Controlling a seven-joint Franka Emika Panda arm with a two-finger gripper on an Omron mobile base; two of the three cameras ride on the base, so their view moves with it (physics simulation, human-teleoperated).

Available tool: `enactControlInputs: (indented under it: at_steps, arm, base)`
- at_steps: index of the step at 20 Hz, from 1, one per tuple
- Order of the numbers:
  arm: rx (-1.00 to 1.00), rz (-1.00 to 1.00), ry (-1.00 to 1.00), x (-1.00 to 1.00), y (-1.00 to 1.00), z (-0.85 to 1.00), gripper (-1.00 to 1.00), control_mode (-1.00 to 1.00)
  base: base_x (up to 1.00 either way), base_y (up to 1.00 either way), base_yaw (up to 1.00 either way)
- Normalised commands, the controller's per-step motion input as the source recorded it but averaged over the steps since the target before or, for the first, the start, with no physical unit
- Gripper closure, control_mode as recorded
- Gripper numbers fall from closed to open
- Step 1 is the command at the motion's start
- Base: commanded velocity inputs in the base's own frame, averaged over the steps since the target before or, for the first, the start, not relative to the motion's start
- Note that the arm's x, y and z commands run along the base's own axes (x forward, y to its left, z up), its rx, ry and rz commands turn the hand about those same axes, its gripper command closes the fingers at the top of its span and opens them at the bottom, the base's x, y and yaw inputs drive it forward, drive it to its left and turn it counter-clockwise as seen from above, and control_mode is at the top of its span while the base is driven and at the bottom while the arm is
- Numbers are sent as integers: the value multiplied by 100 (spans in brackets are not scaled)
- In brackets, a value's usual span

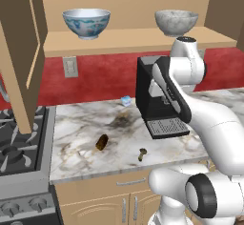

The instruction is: Pick both bowls and place them on the counter. Then place the sweet potato in one bowl and place the mushroom in the other bowl.

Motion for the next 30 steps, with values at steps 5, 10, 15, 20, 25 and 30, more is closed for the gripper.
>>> enactControlInputs:
  at_steps: [5,10,15,20,25,30]
  arm:
    - [0,0,0,-8,0,-1,-100,-100]
    - [13,-4,-11,-27,1,0,-100,-100]
    - [33,-20,-15,-30,11,14,-100,-100]
    - [37,-22,-9,-32,11,27,-100,-100]
    - [36,-23,0,-22,12,32,-100,-100]
    - [26,-13,-6,-19,12,35,-100,-100]
  base:
    - [0,0,0]
    - [0,0,0]
    - [0,0,0]
    - [0,0,0]
    - [0,0,0]
    - [0,0,0]
